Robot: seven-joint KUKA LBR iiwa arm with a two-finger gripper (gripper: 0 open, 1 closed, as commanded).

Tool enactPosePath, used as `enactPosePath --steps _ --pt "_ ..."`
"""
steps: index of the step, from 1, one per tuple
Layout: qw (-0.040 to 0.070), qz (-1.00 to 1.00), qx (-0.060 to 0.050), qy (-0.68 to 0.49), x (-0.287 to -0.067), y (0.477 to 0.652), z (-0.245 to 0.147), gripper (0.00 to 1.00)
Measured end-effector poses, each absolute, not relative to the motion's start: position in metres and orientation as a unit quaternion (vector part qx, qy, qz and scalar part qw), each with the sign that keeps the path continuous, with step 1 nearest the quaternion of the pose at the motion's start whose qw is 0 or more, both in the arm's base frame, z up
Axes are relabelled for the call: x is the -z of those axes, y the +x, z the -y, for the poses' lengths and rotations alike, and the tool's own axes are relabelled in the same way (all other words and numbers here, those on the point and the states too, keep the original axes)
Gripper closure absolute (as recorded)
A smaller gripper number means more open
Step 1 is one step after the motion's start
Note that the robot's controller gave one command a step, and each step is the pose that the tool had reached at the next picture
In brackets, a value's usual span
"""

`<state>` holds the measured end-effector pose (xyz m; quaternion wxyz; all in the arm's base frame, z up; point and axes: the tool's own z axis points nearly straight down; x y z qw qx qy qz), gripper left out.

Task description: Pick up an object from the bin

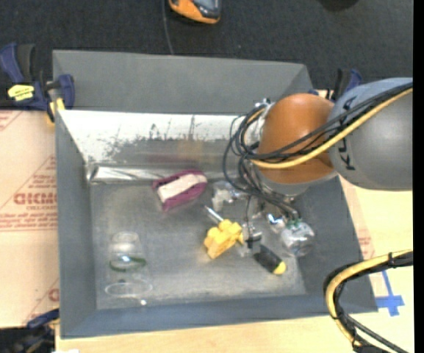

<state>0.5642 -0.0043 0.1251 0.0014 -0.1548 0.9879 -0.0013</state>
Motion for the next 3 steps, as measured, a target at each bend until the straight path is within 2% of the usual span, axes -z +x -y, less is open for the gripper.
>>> enactPosePath --steps 1,2,3 --pt "0.002 -0.973 0.001 -0.23 -0.067 0.576 -0.003 0.0" --pt "0.007 -0.943 0.003 -0.334 -0.071 0.579 -0.019 1.0" --pt "0.007 -0.943 0.003 -0.334 -0.071 0.579 -0.019 1.0"
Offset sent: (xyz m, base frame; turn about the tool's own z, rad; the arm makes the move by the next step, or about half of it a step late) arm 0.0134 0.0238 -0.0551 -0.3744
